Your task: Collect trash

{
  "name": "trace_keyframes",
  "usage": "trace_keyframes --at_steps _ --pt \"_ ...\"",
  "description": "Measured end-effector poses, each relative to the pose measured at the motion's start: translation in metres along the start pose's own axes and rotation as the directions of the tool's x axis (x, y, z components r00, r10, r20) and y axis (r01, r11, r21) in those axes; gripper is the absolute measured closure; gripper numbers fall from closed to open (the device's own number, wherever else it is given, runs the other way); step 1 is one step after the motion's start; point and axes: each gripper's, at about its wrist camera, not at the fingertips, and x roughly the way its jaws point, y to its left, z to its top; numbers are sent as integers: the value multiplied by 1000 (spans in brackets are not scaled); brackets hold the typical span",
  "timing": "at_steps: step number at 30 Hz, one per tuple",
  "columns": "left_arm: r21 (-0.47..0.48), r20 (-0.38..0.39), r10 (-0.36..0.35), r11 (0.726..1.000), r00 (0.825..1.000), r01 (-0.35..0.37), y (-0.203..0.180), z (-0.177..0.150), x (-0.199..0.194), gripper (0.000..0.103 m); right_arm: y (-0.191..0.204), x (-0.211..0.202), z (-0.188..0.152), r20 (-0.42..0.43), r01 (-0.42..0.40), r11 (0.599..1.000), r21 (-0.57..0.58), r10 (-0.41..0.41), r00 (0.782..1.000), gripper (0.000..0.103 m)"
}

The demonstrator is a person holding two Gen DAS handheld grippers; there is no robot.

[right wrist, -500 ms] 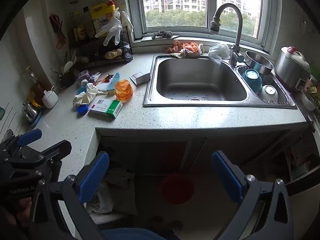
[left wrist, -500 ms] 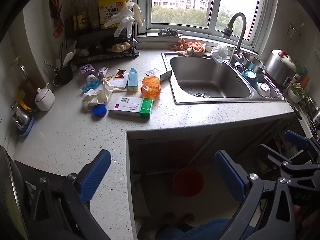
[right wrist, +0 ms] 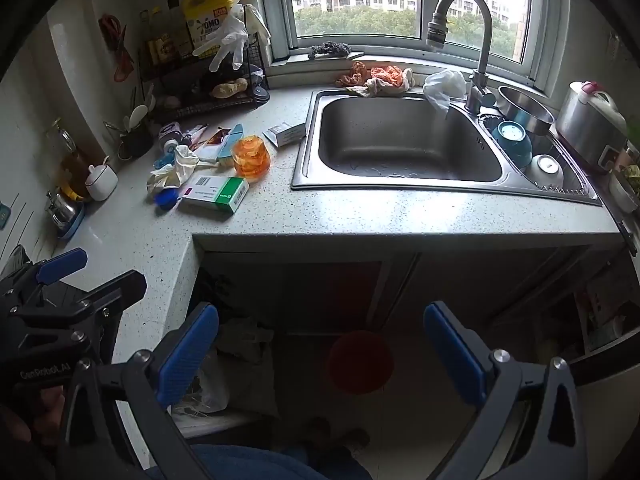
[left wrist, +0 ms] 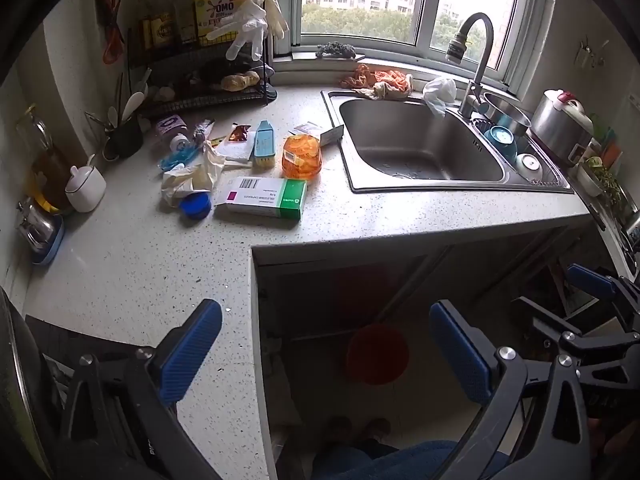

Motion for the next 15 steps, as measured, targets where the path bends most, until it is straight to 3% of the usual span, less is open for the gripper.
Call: trace_keyframes --at_steps 15 --pt "-5 -31 10 1000 999 -10 -1 3 -2 0 1 7 -4 -31 -10 1000 -5 10 999 0"
